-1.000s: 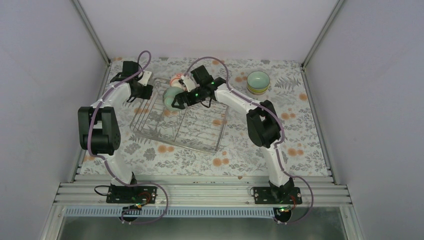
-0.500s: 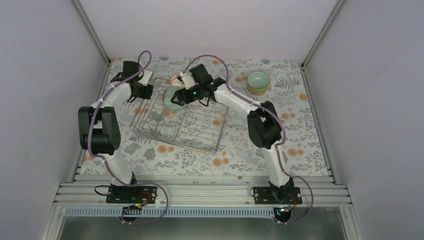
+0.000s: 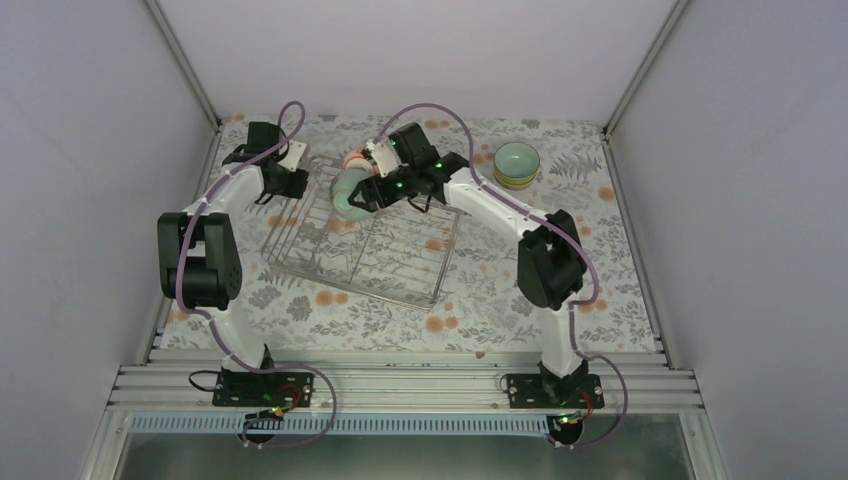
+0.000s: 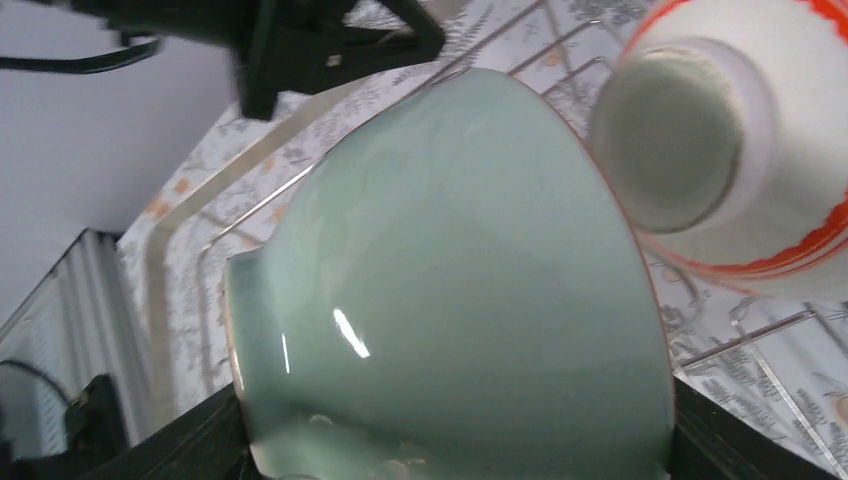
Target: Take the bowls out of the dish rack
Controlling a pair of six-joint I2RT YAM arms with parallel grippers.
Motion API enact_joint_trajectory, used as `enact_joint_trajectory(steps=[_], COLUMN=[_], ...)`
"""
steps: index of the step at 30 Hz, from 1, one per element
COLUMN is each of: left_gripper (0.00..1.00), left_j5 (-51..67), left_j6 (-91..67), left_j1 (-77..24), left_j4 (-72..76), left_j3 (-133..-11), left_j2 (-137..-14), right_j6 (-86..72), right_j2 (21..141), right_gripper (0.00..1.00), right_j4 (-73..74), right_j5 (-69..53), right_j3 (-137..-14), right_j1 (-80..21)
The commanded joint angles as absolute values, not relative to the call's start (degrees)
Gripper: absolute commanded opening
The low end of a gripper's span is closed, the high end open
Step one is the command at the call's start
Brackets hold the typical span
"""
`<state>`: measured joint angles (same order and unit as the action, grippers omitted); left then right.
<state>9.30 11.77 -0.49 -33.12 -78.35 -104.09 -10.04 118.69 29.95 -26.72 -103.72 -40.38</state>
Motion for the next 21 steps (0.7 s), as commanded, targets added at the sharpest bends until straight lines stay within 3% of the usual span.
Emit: enact_joint_trajectory(steps=[1, 7, 21], left_gripper=[0.02, 0.02, 0.02], left_j5=[10.0, 9.4, 10.3], left_j6=[12.3, 12.6, 12.9], left_j1=[-0.6, -0.6, -0.5], left_j4=[-33.9, -33.7, -33.8], left_j3=[-79.4, -79.1, -79.4], left_j2=[-106.2, -106.1, -104.8], right_j6=[-7.2, -4.5, 7.0], right_j2=[112.0, 106.7, 99.0], right_gripper=[0.48, 0.45, 0.41], right_j4=[30.4, 31.1, 33.2], right_j5=[-35.0, -34.4, -14.8], right_j3=[-102.5, -101.6, -99.3], right_j1=[-41.0, -39.7, -26.8])
